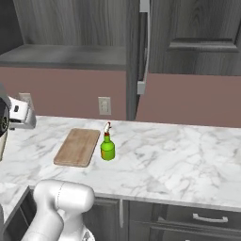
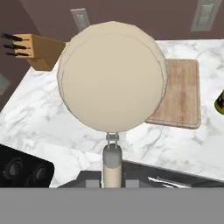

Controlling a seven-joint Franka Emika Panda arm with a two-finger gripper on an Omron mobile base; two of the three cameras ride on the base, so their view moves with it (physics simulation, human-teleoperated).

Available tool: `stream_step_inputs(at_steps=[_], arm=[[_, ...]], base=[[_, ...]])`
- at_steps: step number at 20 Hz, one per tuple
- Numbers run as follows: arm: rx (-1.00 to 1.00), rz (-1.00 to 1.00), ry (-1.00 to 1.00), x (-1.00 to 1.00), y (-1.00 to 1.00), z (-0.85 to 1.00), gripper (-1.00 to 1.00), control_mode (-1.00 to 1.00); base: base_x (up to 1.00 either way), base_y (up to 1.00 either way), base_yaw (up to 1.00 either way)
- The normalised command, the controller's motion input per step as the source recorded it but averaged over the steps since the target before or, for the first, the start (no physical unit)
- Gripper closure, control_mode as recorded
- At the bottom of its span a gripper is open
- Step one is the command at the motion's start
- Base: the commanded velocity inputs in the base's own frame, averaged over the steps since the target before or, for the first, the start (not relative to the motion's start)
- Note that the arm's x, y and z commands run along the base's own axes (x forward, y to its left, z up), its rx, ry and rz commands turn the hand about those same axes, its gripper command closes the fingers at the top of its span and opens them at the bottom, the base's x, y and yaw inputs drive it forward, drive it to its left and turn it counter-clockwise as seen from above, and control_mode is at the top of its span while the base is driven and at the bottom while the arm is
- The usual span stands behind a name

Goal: Grab the spray bottle from the cabinet, then place it next to the cutting board for sanitizing. Then grab the dish brush from the countertop next to the sink and place it next to the cutting board.

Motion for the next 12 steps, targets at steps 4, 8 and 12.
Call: stream_step_inputs(at_steps=[4, 8, 12], arm=[[-0.09, -0.14, 0.02, 0.3, 0.58, -0.87, 1.0, -1.0], [-0.03, -0.26, 0.0, 0.56, 0.36, -0.94, 1.0, -1.0], [0.01, -0.22, 0.0, 0.64, 0.04, -0.73, 1.0, -1.0]], base=[[0.0, 0.0, 0.0], [0.0, 0.0, 0.0], [0.0, 0.0, 0.0]])
